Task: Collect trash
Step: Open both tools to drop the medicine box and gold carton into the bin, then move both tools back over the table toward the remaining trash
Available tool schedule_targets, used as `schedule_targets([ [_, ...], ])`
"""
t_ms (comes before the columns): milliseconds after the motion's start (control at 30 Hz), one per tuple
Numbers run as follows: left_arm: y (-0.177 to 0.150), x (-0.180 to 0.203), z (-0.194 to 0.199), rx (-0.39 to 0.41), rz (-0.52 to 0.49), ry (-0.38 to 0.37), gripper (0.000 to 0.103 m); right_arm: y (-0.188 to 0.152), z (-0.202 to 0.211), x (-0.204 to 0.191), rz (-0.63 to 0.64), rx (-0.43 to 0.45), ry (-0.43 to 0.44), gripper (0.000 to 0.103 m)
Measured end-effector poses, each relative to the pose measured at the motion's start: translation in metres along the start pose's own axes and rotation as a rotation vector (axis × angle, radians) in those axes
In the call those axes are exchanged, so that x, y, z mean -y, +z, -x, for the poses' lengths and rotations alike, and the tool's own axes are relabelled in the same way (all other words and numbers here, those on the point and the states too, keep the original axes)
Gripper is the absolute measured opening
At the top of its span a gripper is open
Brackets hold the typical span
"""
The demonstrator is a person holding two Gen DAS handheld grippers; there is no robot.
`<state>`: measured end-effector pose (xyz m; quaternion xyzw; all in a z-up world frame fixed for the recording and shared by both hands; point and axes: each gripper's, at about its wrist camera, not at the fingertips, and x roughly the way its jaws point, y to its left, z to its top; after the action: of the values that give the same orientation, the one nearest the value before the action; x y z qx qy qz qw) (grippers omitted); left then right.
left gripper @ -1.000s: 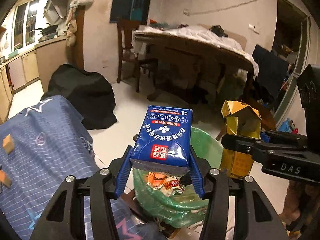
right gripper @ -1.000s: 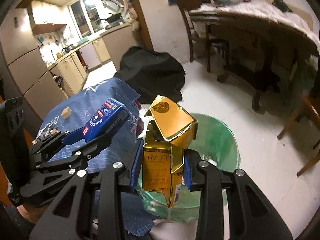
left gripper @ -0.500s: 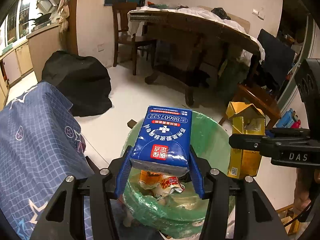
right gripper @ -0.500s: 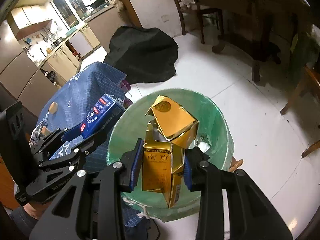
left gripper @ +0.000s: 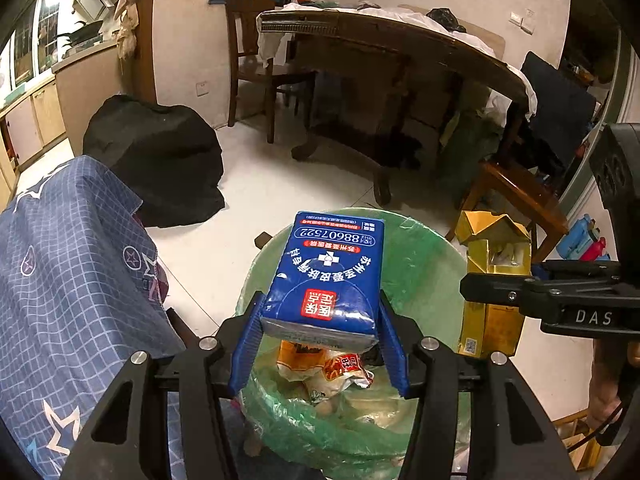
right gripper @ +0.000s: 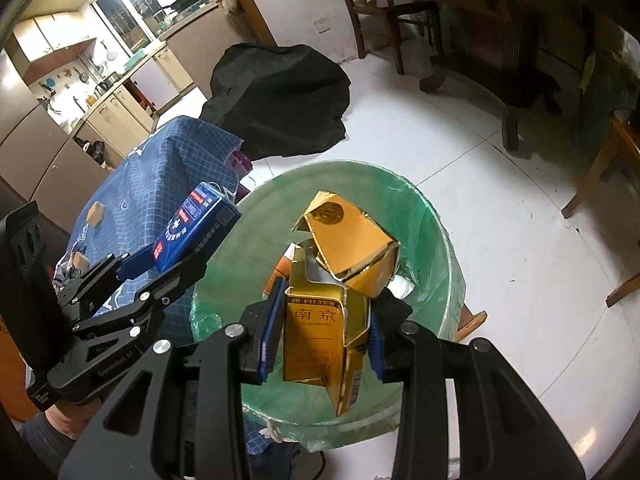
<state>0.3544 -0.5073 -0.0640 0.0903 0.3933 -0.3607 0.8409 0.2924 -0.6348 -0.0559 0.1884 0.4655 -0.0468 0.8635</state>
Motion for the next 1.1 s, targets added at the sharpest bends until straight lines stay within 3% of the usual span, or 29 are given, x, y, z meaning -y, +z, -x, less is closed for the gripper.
schedule_targets([
  [133, -0.002, 0.001, -0.001, 0.005, 0.001, 0.0, 0.055, 0.002, -0.001, 0.002, -0.003, 0.006, 0.002, 0.038],
  [333, 0.0, -0.003, 0.002, 0.018, 0.015, 0.018, 0.064, 0.004, 0.0, 0.006, -0.013, 0.023, 0.003, 0.049],
  [733, -0.004, -0.005, 0.016, 0.02, 0.025, 0.029, 0.064, -0.003, 0.012, 0.003, 0.0, 0.062, 0.006, 0.052],
  [933, -0.02, -0.03, 0.054, 0.042, 0.057, 0.041, 0.064, -0.02, 0.029, -0.019, 0.065, 0.118, 0.029, 0.058],
  [1100, -0.051, -0.082, 0.104, 0.063, 0.108, 0.116, 0.064, -0.04, 0.029, -0.062, 0.169, 0.133, 0.073, 0.063],
])
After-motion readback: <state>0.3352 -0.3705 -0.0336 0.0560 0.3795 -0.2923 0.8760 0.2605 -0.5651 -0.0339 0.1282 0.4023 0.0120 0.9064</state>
